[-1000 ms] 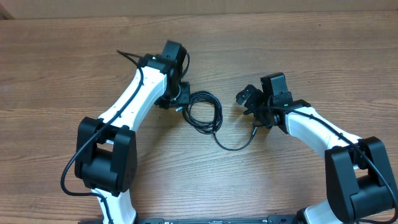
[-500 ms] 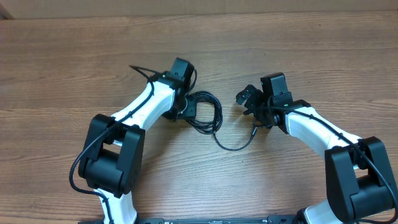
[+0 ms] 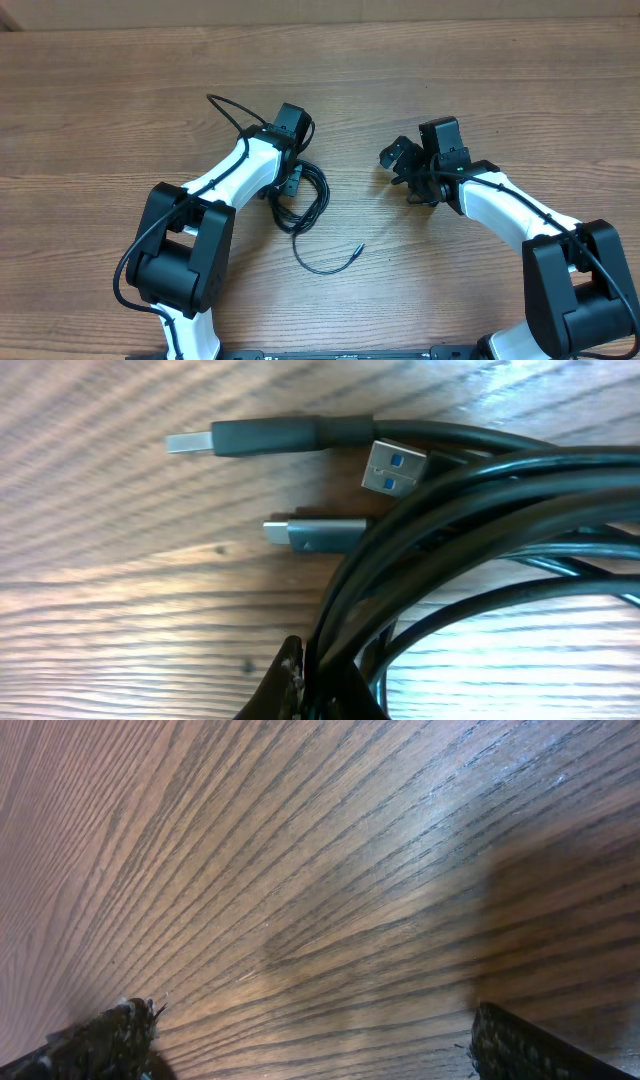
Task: Untangle cables
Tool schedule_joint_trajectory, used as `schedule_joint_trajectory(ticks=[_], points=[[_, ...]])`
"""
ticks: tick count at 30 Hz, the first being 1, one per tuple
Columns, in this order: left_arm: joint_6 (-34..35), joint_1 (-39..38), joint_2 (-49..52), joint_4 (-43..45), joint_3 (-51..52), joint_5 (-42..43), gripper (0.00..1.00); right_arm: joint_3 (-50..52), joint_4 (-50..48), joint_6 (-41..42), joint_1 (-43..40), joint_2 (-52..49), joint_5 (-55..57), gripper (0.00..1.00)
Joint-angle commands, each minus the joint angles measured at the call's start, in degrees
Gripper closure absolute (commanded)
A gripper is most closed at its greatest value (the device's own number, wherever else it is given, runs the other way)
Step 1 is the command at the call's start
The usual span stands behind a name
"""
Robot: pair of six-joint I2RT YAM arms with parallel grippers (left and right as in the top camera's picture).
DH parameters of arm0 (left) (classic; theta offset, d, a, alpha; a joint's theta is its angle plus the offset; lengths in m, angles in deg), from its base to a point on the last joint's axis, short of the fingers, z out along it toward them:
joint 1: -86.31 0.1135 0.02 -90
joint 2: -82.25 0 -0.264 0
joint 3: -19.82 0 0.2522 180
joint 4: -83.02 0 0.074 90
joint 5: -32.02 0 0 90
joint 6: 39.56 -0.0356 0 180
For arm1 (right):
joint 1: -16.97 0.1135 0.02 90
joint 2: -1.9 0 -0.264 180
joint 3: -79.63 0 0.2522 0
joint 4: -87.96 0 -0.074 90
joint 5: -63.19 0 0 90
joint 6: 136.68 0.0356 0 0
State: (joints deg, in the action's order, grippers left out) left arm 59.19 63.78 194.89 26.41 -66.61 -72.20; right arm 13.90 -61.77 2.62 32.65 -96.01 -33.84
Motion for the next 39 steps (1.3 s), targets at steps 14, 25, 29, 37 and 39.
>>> schedule_joint_trajectory(ticks=[14, 25, 29, 37, 39], points=[[-5.81, 0.11, 0.39, 0.94, 0.57, 0.35, 0.96, 0.55, -0.13, 0.0, 0.07, -0.22, 0.96, 0.0], [-5.77, 0.11, 0.39, 0.96, 0.57, 0.76, 0.94, 0.55, -0.13, 0.0, 0.07, -0.22, 0.96, 0.0], [-5.77, 0.11, 0.39, 0.98, 0.57, 0.76, 0.94, 0.55, -0.15, 0.0, 0.07, -0.22, 0.96, 0.0], [-5.75, 0.11, 0.39, 1.11, 0.57, 0.76, 0.93, 0.55, -0.13, 0.0, 0.07, -0.22, 0.96, 0.0], [-5.75, 0.11, 0.39, 1.11, 0.57, 0.76, 0.93, 0.55, 0.0, 0.0, 0.07, -0.22, 0.96, 0.0]])
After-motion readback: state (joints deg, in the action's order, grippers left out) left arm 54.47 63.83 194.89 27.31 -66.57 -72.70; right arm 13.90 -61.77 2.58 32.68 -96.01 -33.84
